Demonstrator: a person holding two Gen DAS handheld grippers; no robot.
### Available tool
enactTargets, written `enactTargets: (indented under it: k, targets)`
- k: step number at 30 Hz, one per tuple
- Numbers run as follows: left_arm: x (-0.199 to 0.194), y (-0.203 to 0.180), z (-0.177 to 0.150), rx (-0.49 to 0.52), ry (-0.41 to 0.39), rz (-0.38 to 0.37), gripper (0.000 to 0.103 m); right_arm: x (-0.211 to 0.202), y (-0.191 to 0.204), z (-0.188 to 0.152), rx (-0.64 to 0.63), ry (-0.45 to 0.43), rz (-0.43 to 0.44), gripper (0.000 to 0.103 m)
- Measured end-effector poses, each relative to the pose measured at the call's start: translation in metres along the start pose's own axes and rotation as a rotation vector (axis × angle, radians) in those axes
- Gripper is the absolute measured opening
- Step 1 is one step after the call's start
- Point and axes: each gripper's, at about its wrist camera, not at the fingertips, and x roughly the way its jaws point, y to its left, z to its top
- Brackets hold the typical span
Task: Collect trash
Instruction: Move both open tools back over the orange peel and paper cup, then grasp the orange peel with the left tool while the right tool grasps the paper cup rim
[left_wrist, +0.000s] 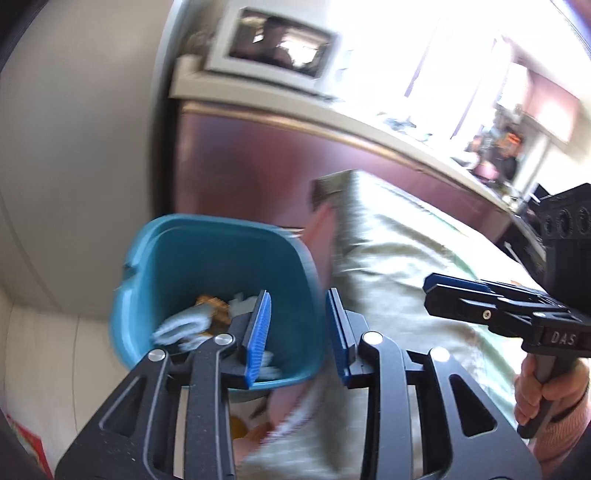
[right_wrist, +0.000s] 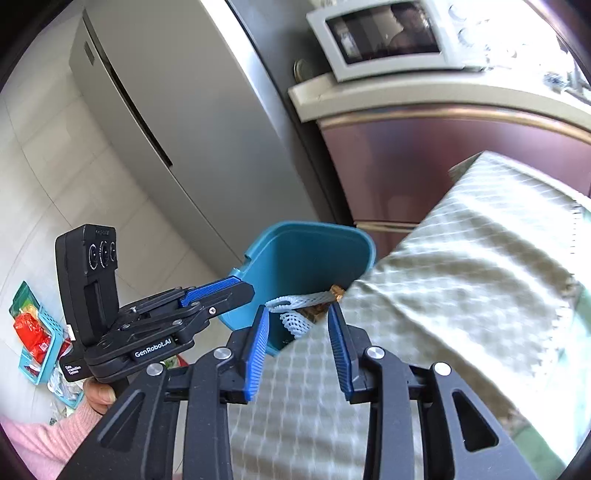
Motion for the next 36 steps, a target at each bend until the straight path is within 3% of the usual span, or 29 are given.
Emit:
enactTargets:
  k: [8,18,28,33,36]
  targets:
    - [0.003,-0.093,0.000,0.151,0.014,-0.199,0.035,-0.094,-0.035,-0.029,0.074,-0.135,-0.085,0.035]
    - [0.047,-0.218,-0.024,0.300,0.141,-0.378,0.035,-0.216,-0.106,-0.088,0.242,-0.276,-0.329,0.035]
    - [0.117,-0.300,-0.036,0.340,0.275,-0.416,0.035,-0.298,-0.197,-0.135,0.414,-0.374,-0.543,0.035]
    - [0.141,-0.324,-0.034,0.343,0.318,-0.401,0.035,-0.318,-0.243,-0.148,0.486,-0.398,-0.571,0.036]
    - [0.151,-0.332,-0.034,0.341,0.342,-0.389,0.035,-0.319,-0.265,-0.150,0.506,-0.386,-0.598,0.043]
